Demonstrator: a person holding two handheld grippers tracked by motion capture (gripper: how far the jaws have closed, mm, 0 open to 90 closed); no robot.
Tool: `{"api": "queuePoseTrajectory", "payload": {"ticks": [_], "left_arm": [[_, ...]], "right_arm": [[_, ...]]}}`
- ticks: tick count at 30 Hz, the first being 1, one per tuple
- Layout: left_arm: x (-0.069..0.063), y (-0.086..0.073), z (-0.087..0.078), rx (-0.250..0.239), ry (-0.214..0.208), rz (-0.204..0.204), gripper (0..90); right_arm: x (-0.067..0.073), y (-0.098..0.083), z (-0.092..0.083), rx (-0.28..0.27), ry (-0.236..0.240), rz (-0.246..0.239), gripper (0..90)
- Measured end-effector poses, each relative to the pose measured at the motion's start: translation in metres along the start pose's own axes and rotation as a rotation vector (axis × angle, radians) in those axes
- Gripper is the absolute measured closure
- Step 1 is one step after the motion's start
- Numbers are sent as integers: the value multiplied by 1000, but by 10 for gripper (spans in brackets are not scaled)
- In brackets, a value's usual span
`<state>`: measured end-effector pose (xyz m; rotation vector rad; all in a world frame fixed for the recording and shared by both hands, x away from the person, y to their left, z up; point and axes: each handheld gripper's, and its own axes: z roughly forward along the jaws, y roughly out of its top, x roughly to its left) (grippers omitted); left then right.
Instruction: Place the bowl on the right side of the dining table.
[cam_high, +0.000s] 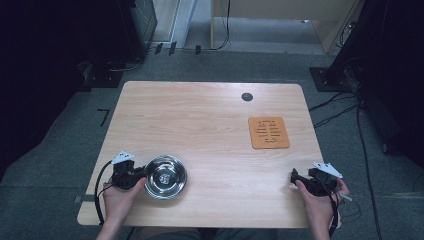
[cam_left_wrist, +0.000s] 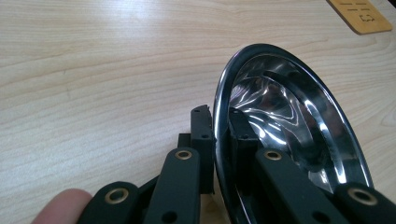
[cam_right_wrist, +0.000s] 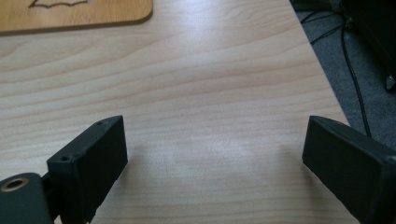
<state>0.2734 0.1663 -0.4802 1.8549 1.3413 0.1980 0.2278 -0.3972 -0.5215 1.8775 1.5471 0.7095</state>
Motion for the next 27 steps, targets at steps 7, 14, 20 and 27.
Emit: {"api": "queuePoseTrajectory", "payload": {"ticks": [7, 14, 20, 27], "left_arm": [[-8, 5, 6, -15, 1, 12, 846], [-19, 15, 10, -31, -15, 30, 847], [-28, 26, 14, -53, -26, 49, 847], [-34, 35, 20, -74, -47, 52, 847]], "right_arm": [[-1, 3, -5, -24, 14, 19, 70], [9, 10, -16, -62, 48, 11, 73], [15, 17, -20, -81, 54, 9, 74], [20, 24, -22, -96, 59, 8, 74]]}}
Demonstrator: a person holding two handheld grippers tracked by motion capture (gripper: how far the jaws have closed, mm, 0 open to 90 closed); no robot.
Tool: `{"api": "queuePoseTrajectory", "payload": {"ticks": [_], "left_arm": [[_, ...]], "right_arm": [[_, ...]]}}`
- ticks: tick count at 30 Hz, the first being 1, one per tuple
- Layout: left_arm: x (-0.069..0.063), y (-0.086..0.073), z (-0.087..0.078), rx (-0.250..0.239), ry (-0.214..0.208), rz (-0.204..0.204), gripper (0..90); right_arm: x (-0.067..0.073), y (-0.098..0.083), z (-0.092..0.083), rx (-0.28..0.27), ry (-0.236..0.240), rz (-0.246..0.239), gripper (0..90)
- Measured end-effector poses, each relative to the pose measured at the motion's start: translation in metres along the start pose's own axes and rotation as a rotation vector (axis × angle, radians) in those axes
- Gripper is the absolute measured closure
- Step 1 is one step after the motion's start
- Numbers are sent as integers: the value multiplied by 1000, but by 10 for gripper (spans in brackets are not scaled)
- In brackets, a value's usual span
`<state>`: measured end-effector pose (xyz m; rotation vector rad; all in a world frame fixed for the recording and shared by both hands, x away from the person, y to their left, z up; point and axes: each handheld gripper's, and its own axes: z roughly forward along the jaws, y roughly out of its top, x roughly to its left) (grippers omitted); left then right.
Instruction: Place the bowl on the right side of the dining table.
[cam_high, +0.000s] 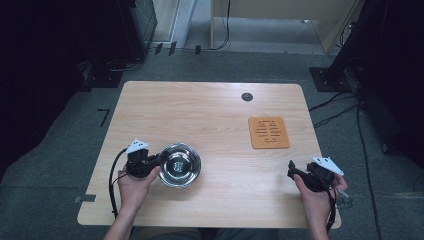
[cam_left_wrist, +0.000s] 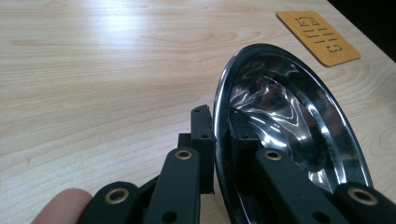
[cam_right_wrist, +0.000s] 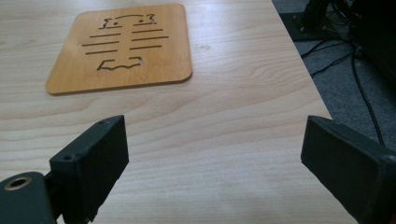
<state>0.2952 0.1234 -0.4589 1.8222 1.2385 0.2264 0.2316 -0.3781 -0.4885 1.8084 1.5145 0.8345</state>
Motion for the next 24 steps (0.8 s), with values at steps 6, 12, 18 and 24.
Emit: {"api": "queuePoseTrajectory", "payload": {"ticks": [6, 12, 18, 24], "left_arm": [[-8, 2, 4, -6, -11, 20, 847], [-12, 3, 6, -9, -18, 28, 846], [-13, 4, 7, -14, -17, 34, 846], [-14, 4, 6, -26, -21, 33, 846]], "right_arm": [[10, 11, 0, -13, 13, 5, 75], [18, 22, -1, -32, 26, 8, 75], [30, 36, 0, -46, 65, 19, 77], [40, 39, -1, -49, 100, 17, 77]]}}
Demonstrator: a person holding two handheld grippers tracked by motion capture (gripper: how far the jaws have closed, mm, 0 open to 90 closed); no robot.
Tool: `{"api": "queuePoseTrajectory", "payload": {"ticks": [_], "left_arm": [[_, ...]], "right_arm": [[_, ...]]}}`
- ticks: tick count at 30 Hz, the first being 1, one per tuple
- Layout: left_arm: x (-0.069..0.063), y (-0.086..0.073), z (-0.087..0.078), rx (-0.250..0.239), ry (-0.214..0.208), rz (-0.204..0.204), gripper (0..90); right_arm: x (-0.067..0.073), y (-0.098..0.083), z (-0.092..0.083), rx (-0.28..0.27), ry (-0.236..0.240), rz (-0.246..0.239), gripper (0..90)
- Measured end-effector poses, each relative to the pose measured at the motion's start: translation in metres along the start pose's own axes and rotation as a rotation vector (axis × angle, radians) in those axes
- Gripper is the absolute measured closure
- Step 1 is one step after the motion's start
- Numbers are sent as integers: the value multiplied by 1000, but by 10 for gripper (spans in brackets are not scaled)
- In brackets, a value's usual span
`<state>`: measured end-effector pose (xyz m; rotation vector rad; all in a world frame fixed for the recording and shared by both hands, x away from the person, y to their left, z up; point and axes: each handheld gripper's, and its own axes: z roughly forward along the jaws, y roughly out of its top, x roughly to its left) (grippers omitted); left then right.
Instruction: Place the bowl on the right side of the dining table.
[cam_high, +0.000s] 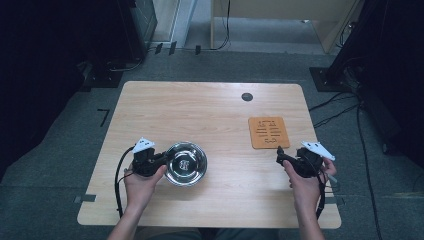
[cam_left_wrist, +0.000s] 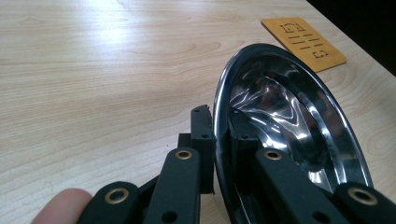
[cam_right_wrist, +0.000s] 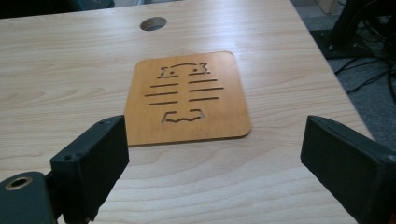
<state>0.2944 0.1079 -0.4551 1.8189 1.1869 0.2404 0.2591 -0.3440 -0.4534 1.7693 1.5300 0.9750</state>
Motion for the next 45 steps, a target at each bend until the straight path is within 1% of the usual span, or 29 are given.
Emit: {"api": "queuePoseTrajectory", "payload": {"ticks": [1, 3, 4, 5, 9, 10, 12, 14, 15, 16, 19, 20, 22, 23, 24, 25, 26, 27, 28, 29, 33, 34, 36, 38, 39, 40, 42, 43, 45], "left_arm": [[-1, 0, 0, -4, 1, 2, 846], [-4, 0, 0, -6, 1, 10, 846], [-5, 0, -1, -7, -2, 12, 846], [-6, 0, 0, -8, -3, 14, 846], [-9, -2, 1, -4, -9, 20, 846], [-10, -3, 2, -4, -9, 17, 846], [-11, -5, 4, -3, -17, 10, 846], [-12, -5, 5, -4, -21, 7, 846], [-14, -6, 7, -4, -25, 7, 846], [-15, -7, 7, -3, -24, 13, 846], [-18, -7, 9, -6, -27, 15, 846], [-20, -8, 10, -12, -30, 14, 846], [-21, -8, 10, -15, -31, 13, 846], [-22, -9, 11, -18, -31, 12, 846], [-23, -9, 12, -17, -34, 11, 846], [-23, -9, 12, -17, -34, 11, 846], [-24, -10, 13, -17, -38, 8, 846], [-24, -10, 13, -15, -42, 9, 846], [-25, -10, 14, -15, -43, 9, 846], [-26, -11, 14, -18, -51, 5, 846], [-27, -11, 16, -24, -64, -7, 846], [-27, -11, 16, -24, -64, -7, 846], [-29, -12, 16, -31, -64, -7, 846], [-30, -12, 16, -33, -65, -6, 846], [-31, -12, 16, -34, -66, -6, 846], [-32, -12, 16, -34, -66, -3, 846], [-33, -12, 16, -39, -67, -5, 846], [-33, -12, 16, -38, -69, -4, 846], [-34, -13, 17, -37, -73, -7, 846]], "right_arm": [[5, -3, 0, 8, 20, 0, 77], [12, -6, 0, 14, 36, -5, 77], [12, -6, 0, 14, 36, -5, 77], [20, -9, -1, 16, 54, -19, 77], [34, -11, -4, 10, 84, -43, 76], [34, -11, -4, 10, 84, -43, 76], [42, -11, -6, 7, 104, -53, 76], [44, -12, -7, 6, 110, -57, 76], [49, -13, -7, 5, 119, -62, 77], [51, -13, -7, 6, 125, -66, 76], [55, -15, -7, 10, 135, -68, 76], [59, -17, -7, 15, 149, -73, 77], [64, -19, -6, 22, 158, -85, 77], [66, -20, -6, 25, 163, -91, 93], [69, -21, -6, 30, 150, -91, 128], [69, -21, -6, 30, 150, -91, 128], [72, -22, -5, 29, 130, -91, 139], [76, -23, -6, 29, 143, -98, 139], [76, -23, -6, 29, 143, -98, 139], [80, -24, -7, 26, 160, -104, 140], [89, -25, -10, 20, 190, -110, 142], [89, -25, -10, 20, 190, -110, 142], [95, -26, -12, 21, 219, -114, 142], [99, -27, -14, 20, 236, -114, 142], [99, -27, -14, 20, 236, -114, 142], [104, -29, -16, 20, 254, -117, 143], [109, -30, -17, 20, 274, -124, 145], [109, -30, -17, 20, 274, -124, 145], [115, -32, -18, 26, 302, -130, 149]]}}
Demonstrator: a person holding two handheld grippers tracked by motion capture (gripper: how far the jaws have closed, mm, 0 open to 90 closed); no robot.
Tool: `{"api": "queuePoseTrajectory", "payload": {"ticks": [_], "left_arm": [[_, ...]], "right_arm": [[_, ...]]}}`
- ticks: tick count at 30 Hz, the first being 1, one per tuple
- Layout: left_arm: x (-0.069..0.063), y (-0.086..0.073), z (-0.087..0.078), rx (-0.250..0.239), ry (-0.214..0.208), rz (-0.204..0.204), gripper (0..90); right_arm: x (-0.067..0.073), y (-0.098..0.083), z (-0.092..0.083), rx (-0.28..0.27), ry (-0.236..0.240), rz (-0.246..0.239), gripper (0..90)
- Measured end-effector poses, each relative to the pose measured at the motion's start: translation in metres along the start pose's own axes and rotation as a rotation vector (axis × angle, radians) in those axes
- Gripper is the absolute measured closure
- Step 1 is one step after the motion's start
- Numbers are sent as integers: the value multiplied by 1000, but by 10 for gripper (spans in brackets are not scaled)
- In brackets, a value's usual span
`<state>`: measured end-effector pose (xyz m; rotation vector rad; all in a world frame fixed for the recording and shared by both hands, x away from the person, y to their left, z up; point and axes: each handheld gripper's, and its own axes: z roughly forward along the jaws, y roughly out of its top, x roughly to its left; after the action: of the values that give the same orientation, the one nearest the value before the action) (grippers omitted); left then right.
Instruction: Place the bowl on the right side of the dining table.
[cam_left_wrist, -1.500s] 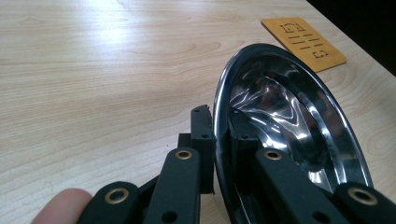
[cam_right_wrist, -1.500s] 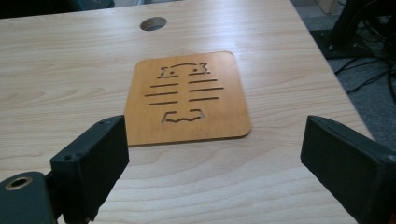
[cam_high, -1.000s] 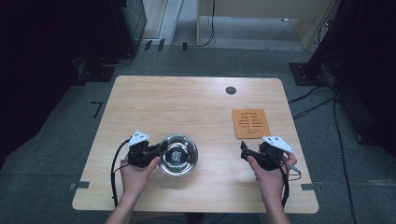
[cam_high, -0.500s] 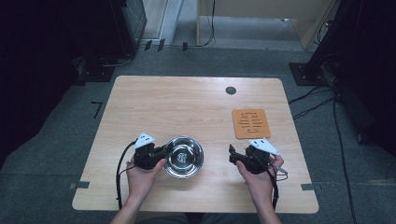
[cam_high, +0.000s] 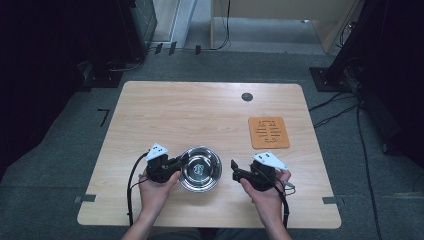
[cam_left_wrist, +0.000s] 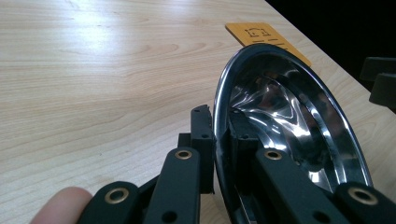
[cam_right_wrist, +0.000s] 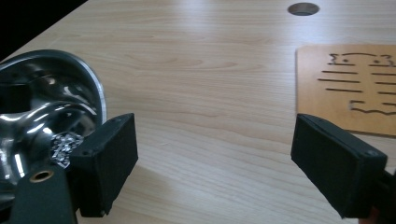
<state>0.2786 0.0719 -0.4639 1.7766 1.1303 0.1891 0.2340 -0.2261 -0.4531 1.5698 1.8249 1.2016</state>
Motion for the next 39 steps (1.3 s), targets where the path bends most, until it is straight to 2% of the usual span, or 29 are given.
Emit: {"api": "queuePoseTrajectory", "payload": {"ticks": [11, 24, 29, 30, 31, 32, 33, 34, 36, 37, 39], "left_arm": [[-8, -2, 2, -10, -4, 8, 845], [-19, -4, 2, -33, -13, 12, 846], [-22, -4, 1, -43, -11, 18, 845], [-22, -4, 1, -43, -11, 18, 845], [-23, -5, 2, -45, -12, 19, 845], [-24, -5, 2, -46, -11, 22, 845], [-25, -5, 2, -45, -11, 25, 845], [-26, -5, 2, -48, -11, 27, 845], [-28, -6, 2, -50, -10, 32, 845], [-29, -7, 2, -51, -12, 36, 845], [-30, -7, 3, -57, -15, 42, 845]], "right_arm": [[16, -6, 4, 16, 56, -15, 162], [29, -15, 11, 39, 78, -43, 173], [32, -18, 11, 38, 75, -37, 240], [33, -19, 11, 35, 73, -46, 322], [33, -19, 11, 35, 73, -46, 322], [34, -20, 10, 29, 87, -59, 384], [34, -20, 10, 29, 87, -59, 384], [34, -21, 11, 34, 101, -48, 454], [32, -22, 12, 43, 126, -36, 497], [32, -22, 12, 43, 126, -36, 497], [32, -24, 12, 36, 105, -48, 601]]}}
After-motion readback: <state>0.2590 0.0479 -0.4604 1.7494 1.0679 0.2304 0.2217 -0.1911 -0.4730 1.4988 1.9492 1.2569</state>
